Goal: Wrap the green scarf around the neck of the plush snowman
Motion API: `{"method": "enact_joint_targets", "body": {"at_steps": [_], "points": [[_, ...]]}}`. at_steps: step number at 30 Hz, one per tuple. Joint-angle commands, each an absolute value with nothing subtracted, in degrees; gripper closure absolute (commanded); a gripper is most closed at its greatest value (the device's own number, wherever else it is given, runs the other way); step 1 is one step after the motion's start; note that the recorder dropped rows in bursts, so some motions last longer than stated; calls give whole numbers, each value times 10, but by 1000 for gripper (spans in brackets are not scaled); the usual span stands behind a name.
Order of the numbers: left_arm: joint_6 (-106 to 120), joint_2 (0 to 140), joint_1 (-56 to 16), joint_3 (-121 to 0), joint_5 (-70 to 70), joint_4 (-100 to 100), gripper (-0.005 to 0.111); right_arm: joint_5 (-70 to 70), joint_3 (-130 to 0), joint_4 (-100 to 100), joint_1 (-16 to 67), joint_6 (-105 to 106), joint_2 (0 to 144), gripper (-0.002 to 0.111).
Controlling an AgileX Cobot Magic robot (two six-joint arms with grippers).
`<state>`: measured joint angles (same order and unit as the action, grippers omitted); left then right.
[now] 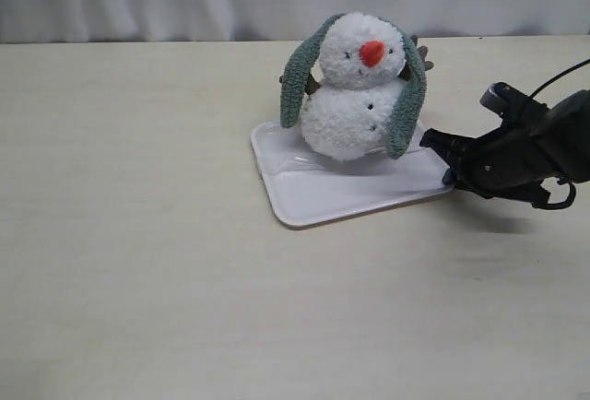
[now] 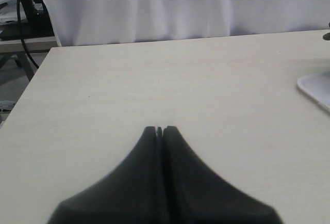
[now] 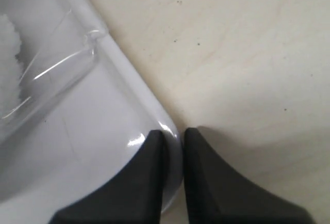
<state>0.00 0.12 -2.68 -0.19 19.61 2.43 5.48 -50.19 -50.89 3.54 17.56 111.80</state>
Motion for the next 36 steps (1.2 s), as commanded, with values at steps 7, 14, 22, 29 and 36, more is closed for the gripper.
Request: {"method": "enact_joint_targets", "body": {"at_steps": [7,14,22,29,36], "points": [[0,0,-27,0,190,23,107,80,-486,-505,35,183,1130,77],[0,0,-27,0,190,23,107,91,-486,-483,35,188,1102,48],[0,0,-27,0,190,23,107,137,-486,-417,20,188,1021,45],[0,0,-27,0,190,23,107,151,-486,-340,13,187,894,45],[0,0,-27,0,190,23,107,175,-486,-280,14,189,698,72]]}}
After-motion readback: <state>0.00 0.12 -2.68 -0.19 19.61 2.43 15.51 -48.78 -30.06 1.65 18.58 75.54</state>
